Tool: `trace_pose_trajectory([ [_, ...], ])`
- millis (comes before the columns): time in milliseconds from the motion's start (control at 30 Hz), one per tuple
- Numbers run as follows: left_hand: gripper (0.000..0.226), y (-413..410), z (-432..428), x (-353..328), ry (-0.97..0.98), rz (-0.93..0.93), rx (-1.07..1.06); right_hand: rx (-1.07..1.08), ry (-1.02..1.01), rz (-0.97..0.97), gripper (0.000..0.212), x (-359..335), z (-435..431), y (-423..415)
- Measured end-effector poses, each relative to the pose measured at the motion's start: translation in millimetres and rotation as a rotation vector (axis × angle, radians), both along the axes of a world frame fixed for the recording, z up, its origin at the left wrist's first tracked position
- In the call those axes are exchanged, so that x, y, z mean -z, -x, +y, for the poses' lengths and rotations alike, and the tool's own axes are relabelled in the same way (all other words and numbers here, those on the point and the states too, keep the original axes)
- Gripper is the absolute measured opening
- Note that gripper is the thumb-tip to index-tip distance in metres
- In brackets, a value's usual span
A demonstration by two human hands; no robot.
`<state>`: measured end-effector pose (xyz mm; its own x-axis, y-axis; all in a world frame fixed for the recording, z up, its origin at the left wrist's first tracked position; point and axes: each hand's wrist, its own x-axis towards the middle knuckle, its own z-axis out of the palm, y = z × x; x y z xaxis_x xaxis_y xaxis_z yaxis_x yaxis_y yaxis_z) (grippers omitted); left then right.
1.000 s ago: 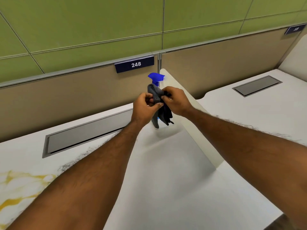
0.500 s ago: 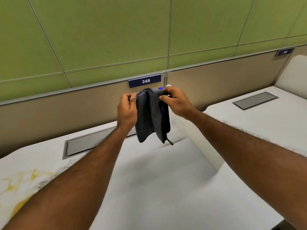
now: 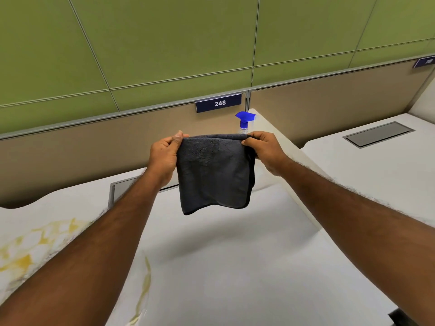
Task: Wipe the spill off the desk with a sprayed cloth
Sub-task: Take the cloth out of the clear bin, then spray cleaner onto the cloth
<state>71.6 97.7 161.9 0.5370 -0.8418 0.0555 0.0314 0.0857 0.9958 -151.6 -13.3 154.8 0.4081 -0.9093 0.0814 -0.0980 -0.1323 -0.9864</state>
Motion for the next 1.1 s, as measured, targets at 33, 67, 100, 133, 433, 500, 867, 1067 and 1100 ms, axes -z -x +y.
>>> trace_pose_trajectory([
  [33, 0.024, 1, 2, 1, -0.002, 0.012, -0.001, 0.007, -0.017, 0.012, 0.014, 6, 0, -1],
  [67, 0.024, 2, 5, 2, -0.001, 0.015, -0.005, 0.018, -0.04, 0.014, 0.014, 11, 0, -3],
  [100, 0.024, 5, 7, 4, 0.004, 0.013, -0.011, 0.034, -0.066, 0.011, 0.013, 17, 0, -4],
  [133, 0.024, 8, 8, 6, 0.018, 0.017, -0.012, 0.049, -0.094, -0.001, 0.014, 22, 1, -7],
  [433, 0.021, 28, -2, 30, 0.257, 0.437, 0.046, 0.052, -0.375, -0.11, 0.022, 79, 3, -25],
  [500, 0.022, 26, -6, 35, 0.266, 0.509, 0.047, 0.02, -0.429, -0.09, 0.025, 88, 3, -28],
  [867, 0.025, 19, -33, 48, 0.217, 0.549, 0.008, 0.048, -0.287, 0.131, 0.017, 106, -62, -31],
  [1067, 0.03, 4, -43, 53, 0.199, 0.519, -0.038, 0.358, -0.13, 0.279, 0.039, 118, -126, -22],
  [1100, 0.031, 1, -43, 52, 0.206, 0.53, -0.04, 0.387, -0.129, 0.279, 0.05, 117, -134, -23],
])
